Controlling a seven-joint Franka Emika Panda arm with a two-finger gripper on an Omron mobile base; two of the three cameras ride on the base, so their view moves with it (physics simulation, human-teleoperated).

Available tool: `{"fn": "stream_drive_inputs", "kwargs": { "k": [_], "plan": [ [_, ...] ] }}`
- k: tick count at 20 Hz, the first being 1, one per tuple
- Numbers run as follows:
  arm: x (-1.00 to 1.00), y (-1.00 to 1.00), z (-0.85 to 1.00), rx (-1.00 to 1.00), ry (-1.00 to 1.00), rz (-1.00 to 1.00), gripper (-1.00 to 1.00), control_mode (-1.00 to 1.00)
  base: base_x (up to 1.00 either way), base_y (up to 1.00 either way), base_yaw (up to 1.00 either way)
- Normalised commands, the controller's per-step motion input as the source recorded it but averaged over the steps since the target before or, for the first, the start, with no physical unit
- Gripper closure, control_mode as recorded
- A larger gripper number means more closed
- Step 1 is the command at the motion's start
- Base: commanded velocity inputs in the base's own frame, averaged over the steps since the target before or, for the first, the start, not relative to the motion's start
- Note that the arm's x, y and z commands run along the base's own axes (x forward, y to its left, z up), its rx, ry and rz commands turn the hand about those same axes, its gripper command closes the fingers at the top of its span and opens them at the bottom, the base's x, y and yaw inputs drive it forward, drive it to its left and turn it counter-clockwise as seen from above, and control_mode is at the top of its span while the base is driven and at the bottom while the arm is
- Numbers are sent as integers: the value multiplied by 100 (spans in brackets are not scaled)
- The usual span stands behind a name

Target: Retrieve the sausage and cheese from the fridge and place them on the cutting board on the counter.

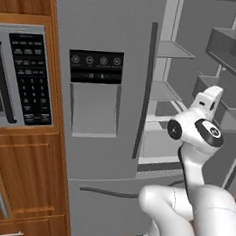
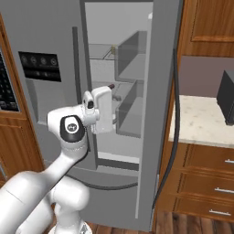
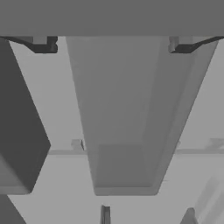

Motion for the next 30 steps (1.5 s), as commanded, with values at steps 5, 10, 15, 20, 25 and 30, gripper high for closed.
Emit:
{"fn": "stream_drive_inputs", "kwargs": {
  "k": [5,10,15,20,25,30],
  "plan": [
    [-9,25,25,2,-10,0,-100,-100,0,0,0],
    [-31,74,66,1,-12,-3,-100,-100,0,0,0],
    [-6,100,42,3,0,0,-100,-100,0,0,0],
    [-2,74,70,35,0,0,-100,-100,0,0,0],
    [-2,55,33,50,0,0,-100,-100,0,0,0],
    [1,23,-32,71,-11,0,-100,-100,0,0,0]
  ]
}}
